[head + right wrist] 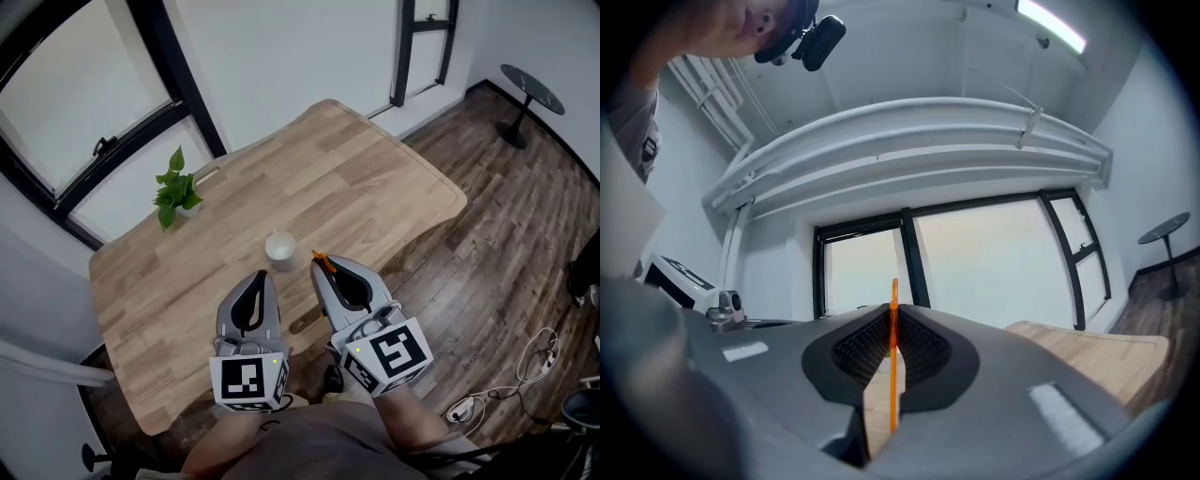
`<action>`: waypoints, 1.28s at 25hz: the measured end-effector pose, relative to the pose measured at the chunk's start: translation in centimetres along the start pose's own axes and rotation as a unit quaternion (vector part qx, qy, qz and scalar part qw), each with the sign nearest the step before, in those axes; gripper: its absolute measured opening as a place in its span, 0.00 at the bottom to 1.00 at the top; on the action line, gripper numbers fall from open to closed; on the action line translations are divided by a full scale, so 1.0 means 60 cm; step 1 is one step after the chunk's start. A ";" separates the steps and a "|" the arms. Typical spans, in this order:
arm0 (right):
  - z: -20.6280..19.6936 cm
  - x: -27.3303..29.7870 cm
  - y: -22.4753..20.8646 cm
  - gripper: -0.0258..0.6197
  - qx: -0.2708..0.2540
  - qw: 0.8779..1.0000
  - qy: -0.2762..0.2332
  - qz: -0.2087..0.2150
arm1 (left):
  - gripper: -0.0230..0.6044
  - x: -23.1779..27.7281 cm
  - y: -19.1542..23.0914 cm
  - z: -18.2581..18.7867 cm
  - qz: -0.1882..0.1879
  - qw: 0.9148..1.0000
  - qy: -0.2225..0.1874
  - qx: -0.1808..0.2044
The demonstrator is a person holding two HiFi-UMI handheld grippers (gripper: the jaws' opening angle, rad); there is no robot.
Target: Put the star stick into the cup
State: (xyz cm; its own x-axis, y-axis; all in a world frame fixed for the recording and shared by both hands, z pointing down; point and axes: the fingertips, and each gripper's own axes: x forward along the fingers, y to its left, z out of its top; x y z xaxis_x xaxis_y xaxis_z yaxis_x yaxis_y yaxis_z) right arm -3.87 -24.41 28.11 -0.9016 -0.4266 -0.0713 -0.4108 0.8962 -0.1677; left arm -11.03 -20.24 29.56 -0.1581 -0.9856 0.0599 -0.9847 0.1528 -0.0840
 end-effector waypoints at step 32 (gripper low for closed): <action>-0.034 0.302 -0.059 0.11 0.008 0.998 0.034 0.045 | 0.04 0.161 0.234 -0.038 0.058 0.997 -0.010 -0.047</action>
State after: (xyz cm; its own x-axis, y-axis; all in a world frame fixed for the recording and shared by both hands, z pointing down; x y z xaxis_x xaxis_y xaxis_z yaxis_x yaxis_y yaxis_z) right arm -19.04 -35.06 29.43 -0.9420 -0.3351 -0.0191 -0.3265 0.9282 -0.1786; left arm -26.52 -27.43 31.24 -0.2703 -0.9621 0.0349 -0.9627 0.2707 0.0050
